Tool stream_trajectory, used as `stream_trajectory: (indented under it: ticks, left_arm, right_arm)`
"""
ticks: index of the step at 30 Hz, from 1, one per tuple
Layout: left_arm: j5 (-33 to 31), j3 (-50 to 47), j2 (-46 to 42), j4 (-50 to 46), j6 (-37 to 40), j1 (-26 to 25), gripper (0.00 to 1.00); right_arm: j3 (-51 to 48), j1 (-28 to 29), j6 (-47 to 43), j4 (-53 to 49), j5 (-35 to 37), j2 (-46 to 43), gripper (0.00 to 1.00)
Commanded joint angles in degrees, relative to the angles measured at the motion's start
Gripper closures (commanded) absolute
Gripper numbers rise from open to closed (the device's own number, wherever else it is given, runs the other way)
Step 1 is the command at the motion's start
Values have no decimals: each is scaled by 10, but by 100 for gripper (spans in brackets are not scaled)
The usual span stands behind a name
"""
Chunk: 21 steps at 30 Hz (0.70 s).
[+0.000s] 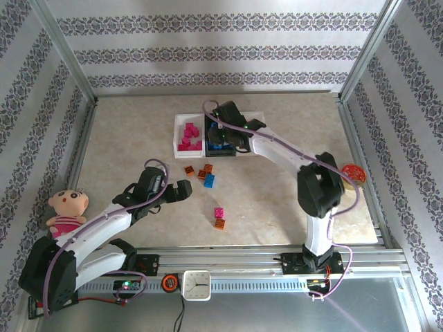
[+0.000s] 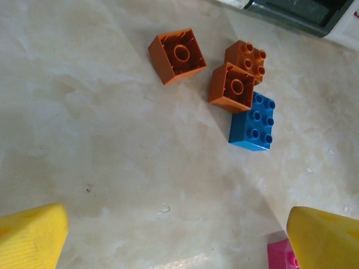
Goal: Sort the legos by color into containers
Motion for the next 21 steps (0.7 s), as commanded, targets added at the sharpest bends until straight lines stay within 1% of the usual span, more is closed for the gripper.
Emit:
stream_trajectory:
  ticks: [1, 5, 7, 11, 12, 15, 17, 21]
  left_arm:
    - [9, 8, 9, 13, 17, 11, 0]
    - [13, 11, 21, 17, 20, 11, 0]
    - [16, 10, 26, 23, 20, 12, 0]
    - [28, 13, 38, 28, 21, 11, 0]
    - [32, 16, 42, 27, 23, 11, 0]
    - [58, 21, 49, 29, 30, 11, 0]
    - [81, 26, 58, 31, 38, 2, 0]
    - [77, 51, 95, 22, 46, -59, 0]
  right_arm:
    - [74, -12, 13, -49, 36, 60, 70]
    - [142, -20, 22, -75, 57, 113, 67]
    - [165, -22, 25, -84, 60, 130, 63]
    - [197, -24, 27, -98, 63, 150, 36]
    - [195, -24, 27, -97, 64, 147, 31]
    - [171, -24, 27, -89, 64, 124, 24]
    - [135, -23, 29, -76, 62, 97, 22]
    - [30, -22, 39, -33, 52, 35, 22]
